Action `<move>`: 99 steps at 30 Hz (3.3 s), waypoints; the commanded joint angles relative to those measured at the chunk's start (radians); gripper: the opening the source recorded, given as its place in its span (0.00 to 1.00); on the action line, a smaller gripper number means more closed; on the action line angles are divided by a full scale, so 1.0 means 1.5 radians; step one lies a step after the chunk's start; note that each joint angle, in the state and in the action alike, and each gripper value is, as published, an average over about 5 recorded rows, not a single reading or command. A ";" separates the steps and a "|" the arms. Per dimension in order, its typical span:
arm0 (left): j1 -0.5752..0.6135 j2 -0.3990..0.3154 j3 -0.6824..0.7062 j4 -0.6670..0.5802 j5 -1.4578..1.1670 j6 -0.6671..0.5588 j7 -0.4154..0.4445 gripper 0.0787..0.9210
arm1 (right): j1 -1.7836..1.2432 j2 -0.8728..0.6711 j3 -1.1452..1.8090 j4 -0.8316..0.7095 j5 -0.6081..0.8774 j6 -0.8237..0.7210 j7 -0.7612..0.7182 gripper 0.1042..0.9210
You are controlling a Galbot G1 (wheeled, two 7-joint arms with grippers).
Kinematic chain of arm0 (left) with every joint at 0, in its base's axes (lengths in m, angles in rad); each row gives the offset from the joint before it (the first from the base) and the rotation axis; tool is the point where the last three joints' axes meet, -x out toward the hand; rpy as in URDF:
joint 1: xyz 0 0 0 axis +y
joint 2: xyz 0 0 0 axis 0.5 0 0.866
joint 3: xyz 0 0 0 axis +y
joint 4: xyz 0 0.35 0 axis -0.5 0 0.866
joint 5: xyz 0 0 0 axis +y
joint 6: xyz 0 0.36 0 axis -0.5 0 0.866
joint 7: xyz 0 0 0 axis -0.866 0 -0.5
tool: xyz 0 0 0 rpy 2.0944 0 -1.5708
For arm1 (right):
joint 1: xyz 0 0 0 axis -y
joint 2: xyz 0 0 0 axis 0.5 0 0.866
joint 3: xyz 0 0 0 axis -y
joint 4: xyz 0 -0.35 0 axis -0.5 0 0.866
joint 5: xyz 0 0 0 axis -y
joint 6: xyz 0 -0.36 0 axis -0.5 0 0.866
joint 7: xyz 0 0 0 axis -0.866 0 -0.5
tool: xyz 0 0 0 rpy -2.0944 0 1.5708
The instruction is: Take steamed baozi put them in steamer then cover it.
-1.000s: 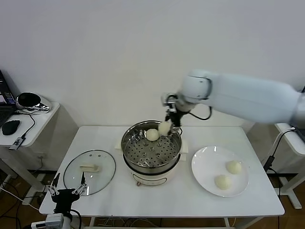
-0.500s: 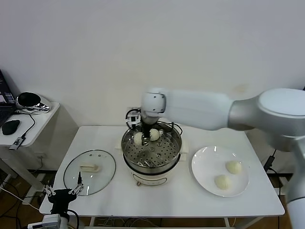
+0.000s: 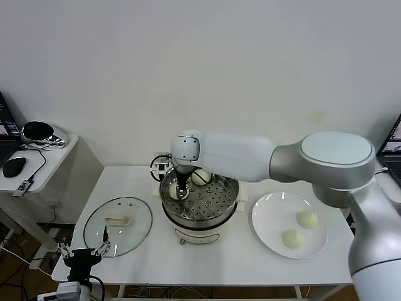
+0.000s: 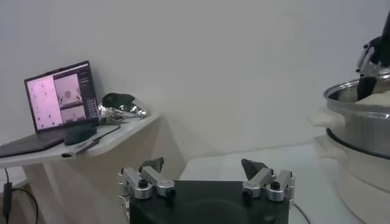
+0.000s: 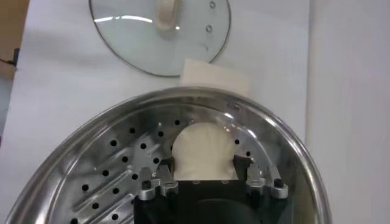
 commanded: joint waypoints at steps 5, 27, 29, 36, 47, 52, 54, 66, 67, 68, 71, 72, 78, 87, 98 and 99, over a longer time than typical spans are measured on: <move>-0.003 0.000 0.005 -0.002 0.002 0.002 0.000 0.88 | 0.069 -0.080 0.015 0.067 -0.003 -0.007 -0.081 0.87; -0.001 0.006 0.019 0.014 0.020 0.003 0.002 0.88 | 0.142 -0.675 -0.027 0.362 -0.311 0.288 -0.274 0.88; -0.002 0.005 0.020 0.020 0.023 0.002 0.002 0.88 | 0.102 -0.697 -0.011 0.363 -0.347 0.308 -0.262 0.88; 0.001 -0.001 0.023 0.028 0.034 0.001 0.001 0.88 | -0.044 -0.722 0.049 0.366 -0.431 0.325 -0.231 0.88; 0.005 -0.001 0.012 0.025 0.039 0.004 0.001 0.88 | -0.259 -0.712 0.190 0.336 -0.494 0.310 -0.201 0.88; 0.006 -0.002 0.008 0.024 0.039 0.004 0.001 0.88 | -0.300 -0.680 0.221 0.303 -0.497 0.299 -0.188 0.88; 0.007 -0.003 0.006 0.024 0.038 0.004 0.001 0.88 | -0.310 -0.668 0.228 0.294 -0.497 0.295 -0.186 0.88; 0.011 -0.008 0.004 0.024 0.038 0.003 0.001 0.88 | -0.344 -0.628 0.250 0.257 -0.500 0.287 -0.173 0.88; 0.011 -0.008 0.004 0.024 0.038 0.003 0.000 0.88 | -0.346 -0.626 0.251 0.256 -0.500 0.286 -0.172 0.88; 0.011 -0.008 0.004 0.024 0.038 0.003 0.000 0.88 | -0.348 -0.624 0.252 0.255 -0.499 0.285 -0.171 0.88; 0.011 -0.008 0.004 0.024 0.038 0.003 0.000 0.88 | -0.352 -0.618 0.257 0.253 -0.498 0.281 -0.168 0.85; 0.011 -0.008 0.004 0.025 0.038 0.003 0.000 0.88 | -0.353 -0.616 0.259 0.253 -0.497 0.280 -0.168 0.84; 0.011 -0.009 0.004 0.027 0.037 0.002 0.000 0.88 | -0.346 -0.619 0.261 0.253 -0.495 0.281 -0.175 0.72; 0.009 -0.007 0.004 0.026 0.036 0.002 -0.001 0.88 | -0.268 -0.642 0.257 0.258 -0.471 0.296 -0.214 0.63; 0.006 0.002 0.004 0.021 0.031 0.003 0.000 0.88 | -0.009 -0.606 0.226 0.231 -0.374 0.339 -0.308 0.63; 0.005 0.002 0.005 0.021 0.031 0.003 0.000 0.88 | 0.018 -0.592 0.220 0.227 -0.364 0.342 -0.312 0.63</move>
